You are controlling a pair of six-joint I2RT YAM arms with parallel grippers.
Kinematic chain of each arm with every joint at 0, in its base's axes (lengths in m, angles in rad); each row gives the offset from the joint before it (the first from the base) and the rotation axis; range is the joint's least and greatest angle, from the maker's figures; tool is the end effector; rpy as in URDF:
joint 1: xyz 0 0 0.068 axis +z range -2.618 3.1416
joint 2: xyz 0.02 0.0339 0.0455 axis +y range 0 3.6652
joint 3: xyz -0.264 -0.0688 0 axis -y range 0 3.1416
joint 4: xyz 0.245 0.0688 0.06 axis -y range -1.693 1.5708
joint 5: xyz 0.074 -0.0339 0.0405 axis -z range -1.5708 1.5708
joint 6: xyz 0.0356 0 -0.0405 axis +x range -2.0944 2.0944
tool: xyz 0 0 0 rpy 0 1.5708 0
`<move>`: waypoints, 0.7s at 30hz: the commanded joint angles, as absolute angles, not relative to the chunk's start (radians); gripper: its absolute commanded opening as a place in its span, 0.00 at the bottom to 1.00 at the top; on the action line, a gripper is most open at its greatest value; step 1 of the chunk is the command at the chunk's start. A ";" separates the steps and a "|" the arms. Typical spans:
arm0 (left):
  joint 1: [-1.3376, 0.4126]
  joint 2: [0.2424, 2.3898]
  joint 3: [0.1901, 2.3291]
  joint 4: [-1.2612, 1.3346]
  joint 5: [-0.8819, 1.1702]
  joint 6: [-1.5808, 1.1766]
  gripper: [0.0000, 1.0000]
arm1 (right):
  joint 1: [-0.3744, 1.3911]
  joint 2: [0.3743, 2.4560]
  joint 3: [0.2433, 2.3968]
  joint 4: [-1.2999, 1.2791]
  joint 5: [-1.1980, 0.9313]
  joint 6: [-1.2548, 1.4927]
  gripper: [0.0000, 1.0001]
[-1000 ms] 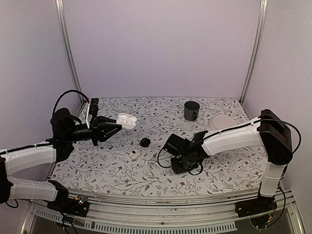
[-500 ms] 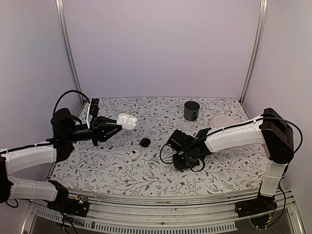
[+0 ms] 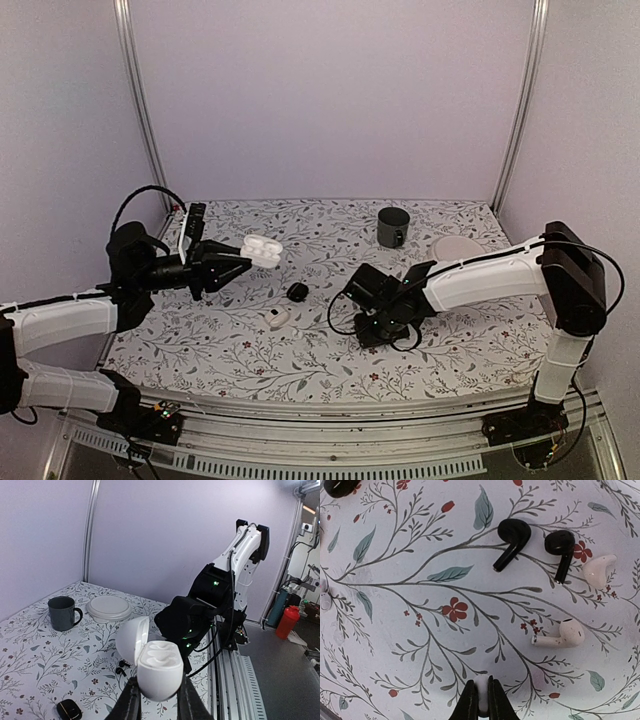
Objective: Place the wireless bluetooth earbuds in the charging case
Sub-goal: Pick up the left earbud from the center of the board, then insert the left earbud into the right side groove of the charging case.
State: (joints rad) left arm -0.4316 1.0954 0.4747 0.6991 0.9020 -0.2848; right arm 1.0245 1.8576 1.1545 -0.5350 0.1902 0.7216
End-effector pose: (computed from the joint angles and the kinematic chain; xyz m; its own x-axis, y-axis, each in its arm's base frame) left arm 0.1964 -0.1212 0.2621 -0.2042 -0.0977 -0.9740 0.9507 0.2173 -0.2211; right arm 0.1907 0.3007 0.1511 -0.9017 -0.2345 -0.3632 -0.2815 0.9561 0.0816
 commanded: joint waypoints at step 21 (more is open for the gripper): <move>-0.494 1.249 0.437 0.983 1.087 -0.336 0.00 | 1.055 1.276 1.114 -0.160 -0.167 0.181 0.02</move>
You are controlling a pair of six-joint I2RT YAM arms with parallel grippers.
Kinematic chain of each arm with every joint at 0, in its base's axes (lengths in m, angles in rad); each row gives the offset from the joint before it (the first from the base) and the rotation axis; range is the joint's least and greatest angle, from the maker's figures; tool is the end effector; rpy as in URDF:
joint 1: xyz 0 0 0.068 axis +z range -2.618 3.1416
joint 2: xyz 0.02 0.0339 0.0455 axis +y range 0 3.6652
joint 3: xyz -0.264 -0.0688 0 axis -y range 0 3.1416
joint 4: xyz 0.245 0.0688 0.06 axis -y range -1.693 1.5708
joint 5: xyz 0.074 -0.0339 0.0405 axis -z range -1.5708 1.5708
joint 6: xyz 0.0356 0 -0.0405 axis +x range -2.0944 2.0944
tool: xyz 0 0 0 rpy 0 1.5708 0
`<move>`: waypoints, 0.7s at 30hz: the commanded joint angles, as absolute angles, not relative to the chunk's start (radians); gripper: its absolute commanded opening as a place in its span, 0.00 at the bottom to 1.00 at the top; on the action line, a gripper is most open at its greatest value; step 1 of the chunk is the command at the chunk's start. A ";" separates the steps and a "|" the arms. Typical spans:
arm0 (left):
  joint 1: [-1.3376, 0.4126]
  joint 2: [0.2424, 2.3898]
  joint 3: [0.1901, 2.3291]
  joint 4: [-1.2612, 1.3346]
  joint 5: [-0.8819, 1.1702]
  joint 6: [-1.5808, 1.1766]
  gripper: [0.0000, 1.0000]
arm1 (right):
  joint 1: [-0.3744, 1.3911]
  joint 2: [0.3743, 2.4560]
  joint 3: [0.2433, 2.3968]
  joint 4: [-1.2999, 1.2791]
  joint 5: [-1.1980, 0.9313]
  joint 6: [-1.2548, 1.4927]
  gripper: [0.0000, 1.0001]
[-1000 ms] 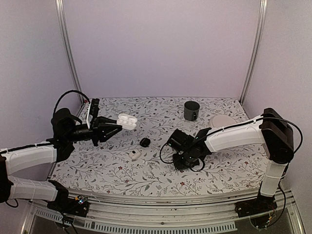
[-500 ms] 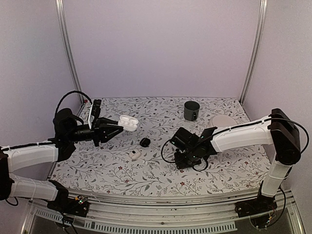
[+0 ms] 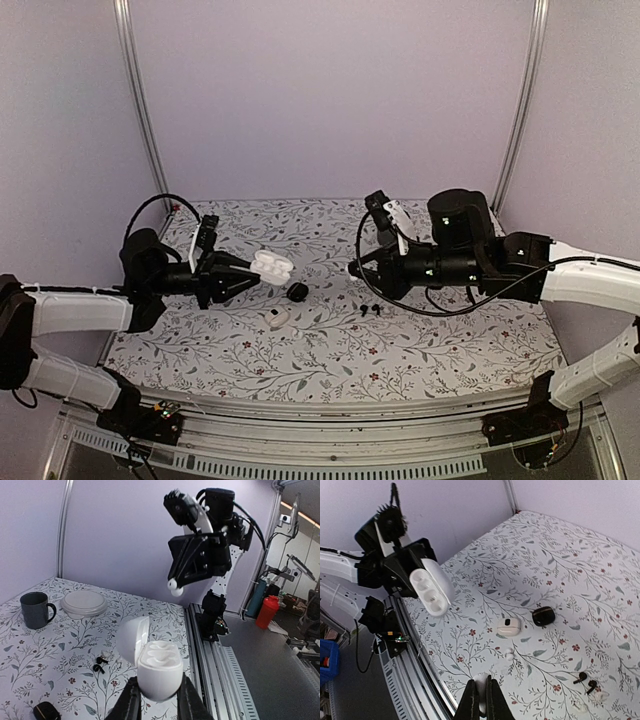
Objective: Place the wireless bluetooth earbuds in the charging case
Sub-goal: Insert the left earbud into the right side groove of the charging case.
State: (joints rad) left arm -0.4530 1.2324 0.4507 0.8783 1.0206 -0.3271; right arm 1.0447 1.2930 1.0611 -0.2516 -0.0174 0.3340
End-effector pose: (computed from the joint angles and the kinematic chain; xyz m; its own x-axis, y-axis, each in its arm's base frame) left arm 0.2031 -0.1326 0.2414 -0.2365 -0.0717 -0.9690 0.9670 0.0800 -0.2419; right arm 0.1485 0.2570 0.3185 -0.5065 -0.2196 -0.8338 -0.7476 0.5935 0.2979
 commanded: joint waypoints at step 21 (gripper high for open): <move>-0.588 1.285 0.539 0.967 1.126 -0.393 0.00 | 1.142 1.498 1.337 -0.170 -0.355 0.015 0.02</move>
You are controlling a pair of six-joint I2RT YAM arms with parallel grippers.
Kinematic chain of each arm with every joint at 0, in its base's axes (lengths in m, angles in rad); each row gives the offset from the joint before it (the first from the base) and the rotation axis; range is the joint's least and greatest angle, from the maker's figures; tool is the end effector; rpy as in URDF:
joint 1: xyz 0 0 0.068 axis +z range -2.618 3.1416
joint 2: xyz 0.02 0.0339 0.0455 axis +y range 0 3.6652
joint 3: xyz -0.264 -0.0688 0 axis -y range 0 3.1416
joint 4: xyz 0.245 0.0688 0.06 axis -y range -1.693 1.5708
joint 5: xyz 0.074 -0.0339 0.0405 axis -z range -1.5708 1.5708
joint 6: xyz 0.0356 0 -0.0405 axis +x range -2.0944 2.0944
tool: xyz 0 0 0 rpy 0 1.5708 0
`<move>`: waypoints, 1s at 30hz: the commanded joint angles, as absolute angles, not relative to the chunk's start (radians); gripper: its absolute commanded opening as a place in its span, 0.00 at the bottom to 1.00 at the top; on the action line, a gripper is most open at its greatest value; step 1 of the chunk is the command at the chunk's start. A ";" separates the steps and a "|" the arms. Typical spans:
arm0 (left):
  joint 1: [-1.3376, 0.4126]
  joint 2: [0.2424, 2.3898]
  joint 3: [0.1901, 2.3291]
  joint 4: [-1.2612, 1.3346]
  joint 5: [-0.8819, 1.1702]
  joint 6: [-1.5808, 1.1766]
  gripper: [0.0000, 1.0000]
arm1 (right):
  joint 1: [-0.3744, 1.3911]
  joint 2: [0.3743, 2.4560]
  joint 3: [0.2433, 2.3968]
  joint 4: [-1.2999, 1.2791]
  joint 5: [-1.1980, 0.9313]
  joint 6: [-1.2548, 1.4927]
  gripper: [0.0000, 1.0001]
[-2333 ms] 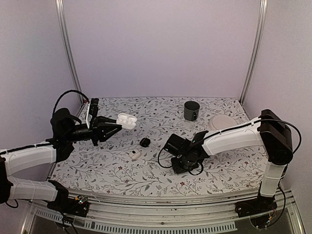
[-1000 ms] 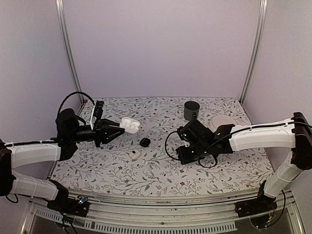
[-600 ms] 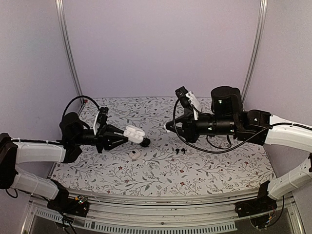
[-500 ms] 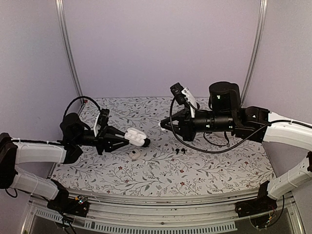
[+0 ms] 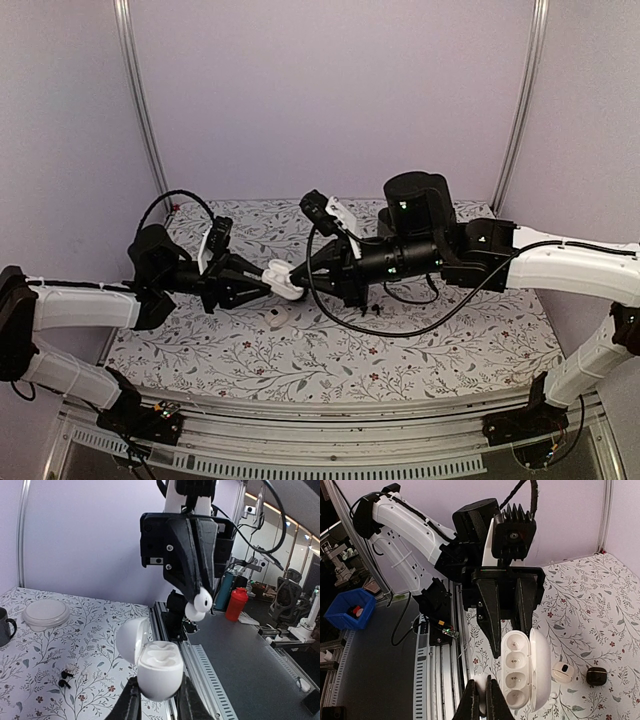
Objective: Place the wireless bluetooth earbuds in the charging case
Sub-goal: Insert the left earbud into the right side groove of the charging case.
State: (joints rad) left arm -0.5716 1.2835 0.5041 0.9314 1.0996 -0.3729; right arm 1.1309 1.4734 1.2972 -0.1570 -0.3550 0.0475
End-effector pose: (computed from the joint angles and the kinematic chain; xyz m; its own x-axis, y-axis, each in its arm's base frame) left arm 0.1937 -0.1623 0.2508 -0.2407 -0.0418 -0.9697 0.9649 -0.1180 -0.2345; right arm 0.1368 0.3197 0.3573 -0.1860 -0.2908 -0.9385 -0.9805 0.1160 0.1584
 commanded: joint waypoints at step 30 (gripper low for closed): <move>-0.606 1.220 0.575 0.880 1.109 -0.370 0.00 | 1.181 1.573 1.390 -0.285 -0.181 -0.043 0.02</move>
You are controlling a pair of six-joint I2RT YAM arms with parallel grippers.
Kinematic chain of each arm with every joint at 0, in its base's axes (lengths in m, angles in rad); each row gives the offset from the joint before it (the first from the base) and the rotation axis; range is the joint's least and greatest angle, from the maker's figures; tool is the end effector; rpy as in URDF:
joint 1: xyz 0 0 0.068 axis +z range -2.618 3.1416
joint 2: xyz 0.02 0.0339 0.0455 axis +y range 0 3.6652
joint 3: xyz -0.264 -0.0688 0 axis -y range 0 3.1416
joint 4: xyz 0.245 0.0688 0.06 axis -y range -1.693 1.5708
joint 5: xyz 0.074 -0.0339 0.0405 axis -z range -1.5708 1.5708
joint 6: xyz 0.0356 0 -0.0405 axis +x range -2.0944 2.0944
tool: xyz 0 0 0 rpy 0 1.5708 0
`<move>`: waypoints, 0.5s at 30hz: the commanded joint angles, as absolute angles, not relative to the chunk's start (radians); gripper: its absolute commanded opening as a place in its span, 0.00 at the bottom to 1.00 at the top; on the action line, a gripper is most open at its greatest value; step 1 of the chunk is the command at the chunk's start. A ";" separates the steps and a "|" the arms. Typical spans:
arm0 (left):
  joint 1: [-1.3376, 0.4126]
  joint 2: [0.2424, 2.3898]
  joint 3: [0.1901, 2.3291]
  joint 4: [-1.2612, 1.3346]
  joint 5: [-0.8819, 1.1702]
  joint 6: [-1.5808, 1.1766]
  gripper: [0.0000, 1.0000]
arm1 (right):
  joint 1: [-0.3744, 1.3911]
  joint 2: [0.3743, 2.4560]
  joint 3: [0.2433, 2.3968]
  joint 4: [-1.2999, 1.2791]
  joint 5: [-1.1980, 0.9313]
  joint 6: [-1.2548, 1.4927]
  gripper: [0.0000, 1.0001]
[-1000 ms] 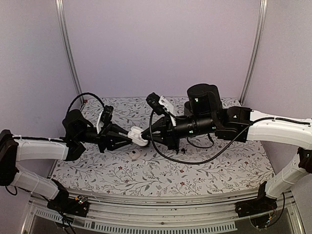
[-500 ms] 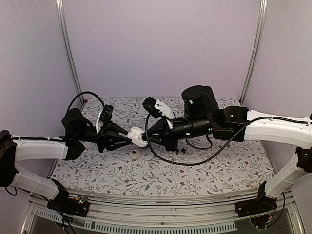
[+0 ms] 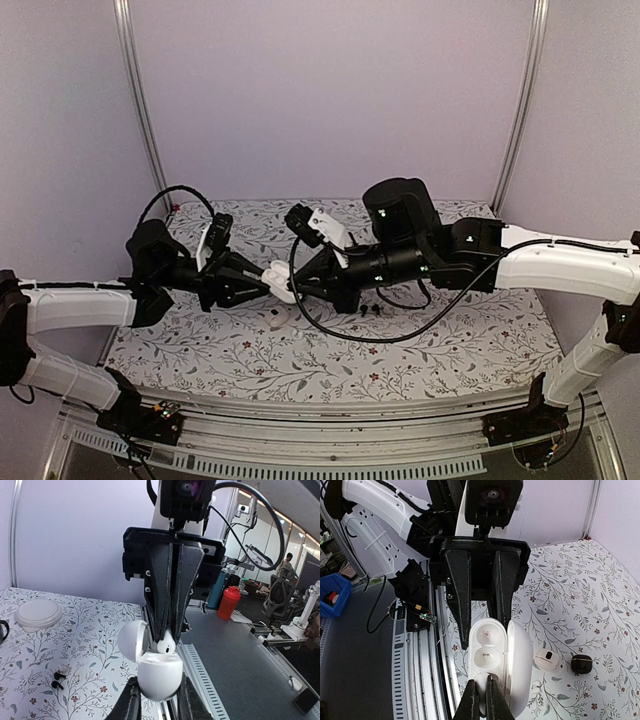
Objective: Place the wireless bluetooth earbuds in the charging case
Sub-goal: Insert the left earbud into the right side groove of the charging case.
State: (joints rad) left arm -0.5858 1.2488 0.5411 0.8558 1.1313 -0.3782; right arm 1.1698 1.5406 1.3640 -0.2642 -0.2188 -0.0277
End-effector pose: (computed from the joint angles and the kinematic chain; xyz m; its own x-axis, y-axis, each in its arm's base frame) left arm 0.1903 -0.1649 0.2634 -0.2480 -0.0240 -0.9685 0.9571 -0.1605 -0.2411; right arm 0.1342 0.3364 0.3470 -0.1395 -0.3982 -0.9066 -0.9796 0.1893 0.0675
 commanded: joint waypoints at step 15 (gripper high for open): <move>-0.616 1.262 0.496 1.081 1.026 -0.513 0.00 | 1.181 1.613 1.430 -0.335 -0.099 -0.032 0.04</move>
State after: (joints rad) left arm -0.5861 1.2461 0.5182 0.9001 1.0504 -0.4320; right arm 1.1713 1.5658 1.4075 -0.3023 -0.1360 -0.0277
